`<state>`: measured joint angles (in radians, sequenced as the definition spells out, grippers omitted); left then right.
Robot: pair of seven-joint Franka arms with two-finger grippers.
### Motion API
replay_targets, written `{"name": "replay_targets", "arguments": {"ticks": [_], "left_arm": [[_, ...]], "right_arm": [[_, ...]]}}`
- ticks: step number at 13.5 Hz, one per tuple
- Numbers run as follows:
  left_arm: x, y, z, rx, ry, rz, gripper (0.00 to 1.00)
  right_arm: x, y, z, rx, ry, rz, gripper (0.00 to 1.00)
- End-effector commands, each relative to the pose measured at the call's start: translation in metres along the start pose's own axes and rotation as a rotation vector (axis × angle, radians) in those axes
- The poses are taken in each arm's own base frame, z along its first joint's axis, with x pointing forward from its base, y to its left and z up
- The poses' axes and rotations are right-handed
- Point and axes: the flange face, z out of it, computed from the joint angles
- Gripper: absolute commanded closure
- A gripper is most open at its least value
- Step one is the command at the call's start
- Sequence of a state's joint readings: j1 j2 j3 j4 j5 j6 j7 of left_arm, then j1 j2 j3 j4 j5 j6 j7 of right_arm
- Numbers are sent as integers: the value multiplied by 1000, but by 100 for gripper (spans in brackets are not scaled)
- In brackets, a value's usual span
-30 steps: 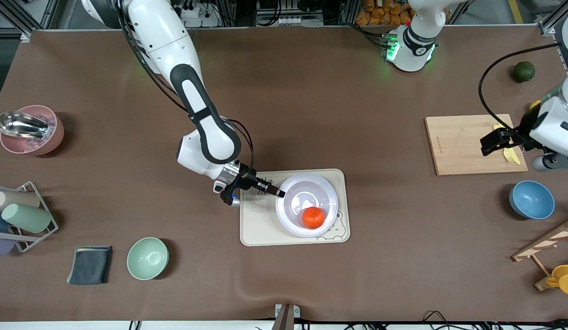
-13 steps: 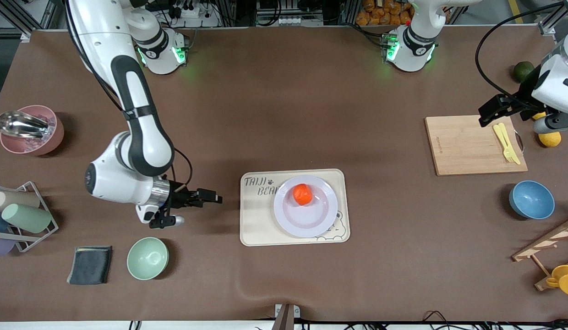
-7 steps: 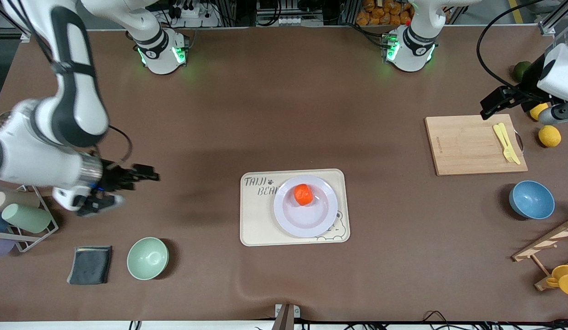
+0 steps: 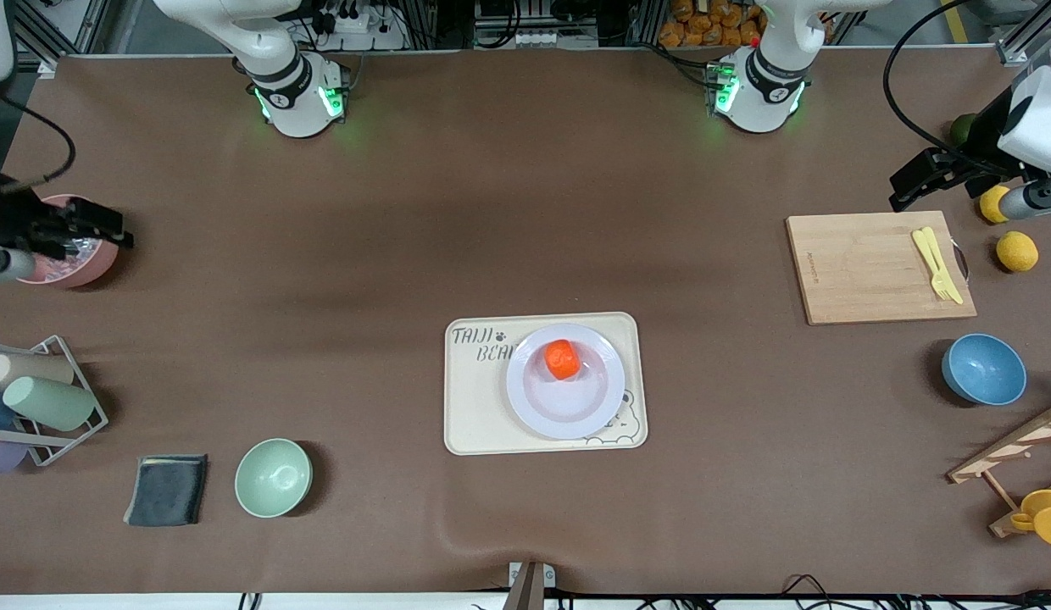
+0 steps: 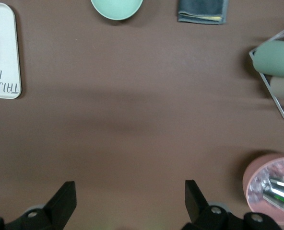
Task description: Place orange and plate with both arms
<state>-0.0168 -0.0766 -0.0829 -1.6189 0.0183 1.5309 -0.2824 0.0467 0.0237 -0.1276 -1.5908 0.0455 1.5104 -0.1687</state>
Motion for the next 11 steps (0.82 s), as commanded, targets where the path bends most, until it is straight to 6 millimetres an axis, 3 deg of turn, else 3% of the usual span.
{"name": "replay_targets", "arguments": {"ticks": [1, 3, 11], "left_arm": [[-1, -1, -3, -43, -2, -12, 0], [0, -1, -2, -43, -2, -9, 0], [9, 1, -2, -36, 0, 15, 0]], "right_arm": [[-22, -5, -39, -35, 38, 80, 0], [-25, -2, -50, -43, 63, 74, 0], [-19, -16, -54, -62, 101, 50, 0]]}}
